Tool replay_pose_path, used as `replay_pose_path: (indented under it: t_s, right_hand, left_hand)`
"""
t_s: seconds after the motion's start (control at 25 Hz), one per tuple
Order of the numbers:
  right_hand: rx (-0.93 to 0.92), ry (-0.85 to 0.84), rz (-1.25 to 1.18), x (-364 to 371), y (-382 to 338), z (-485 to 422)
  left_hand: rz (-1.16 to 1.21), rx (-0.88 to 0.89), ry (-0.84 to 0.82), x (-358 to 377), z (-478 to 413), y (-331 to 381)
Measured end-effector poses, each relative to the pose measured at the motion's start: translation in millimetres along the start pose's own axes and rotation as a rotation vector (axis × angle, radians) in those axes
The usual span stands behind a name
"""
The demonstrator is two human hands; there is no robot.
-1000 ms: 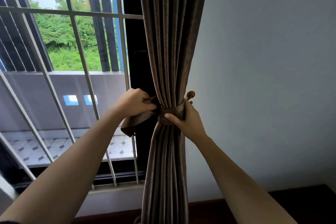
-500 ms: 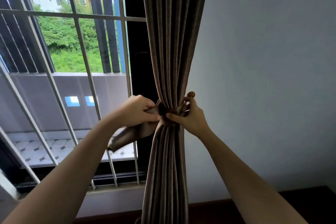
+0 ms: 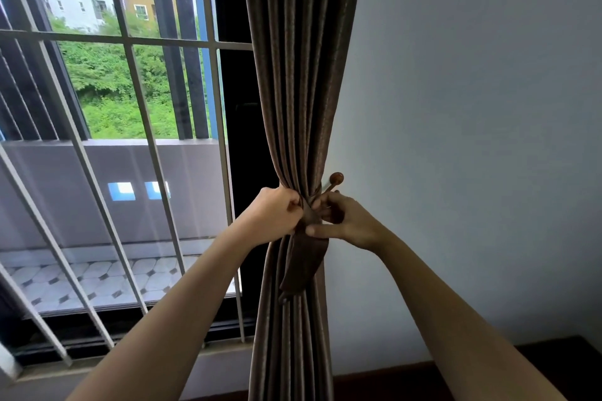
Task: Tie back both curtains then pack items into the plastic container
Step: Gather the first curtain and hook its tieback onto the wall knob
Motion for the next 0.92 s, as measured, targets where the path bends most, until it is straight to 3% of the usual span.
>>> replay_pose_path:
  t_s: [0.08,0.28,0.44,0.6,0.72,0.92]
  right_hand:
    - [-0.037,0.096,0.194,2.3,-6.8,0.1]
    - [-0.143,0.191,0.501,2.7,-15.3,-3.8]
    - [-0.132,0.170,0.428,-6.0,-13.6,-5.1]
    - [-0.113,0.157,0.249,-20.2,4.4,-14.6]
    - [-0.083,0.189,0.058,-33.3,23.3,-26.1]
    - [-0.191,0.166,0.276,-45.5,29.2,-42.9]
  left_hand:
    - [-0.095,0.070,0.046,2.1,-2.3,-2.2]
    - [0.038,0.056,0.197,16.4,-0.4,-14.8]
    - [0.026,0.152,0.451,31.5,11.0,-25.0]
    - [0.029,0.059,0.579,44.7,11.4,-26.7]
    - [0.089,-0.032,0.593,56.0,9.0,-21.2]
    - [0.257,-0.101,0.562,76.7,-1.3,-16.0]
Point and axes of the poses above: each hand's wrist, its own z-axis away from the middle knuckle, its own x-axis out of the palm, y = z × x, the point moved 2 cm from there along -z, towards the middle knuckle, and after that the axes turned 3 degrees about x, right-handed, at the moved point
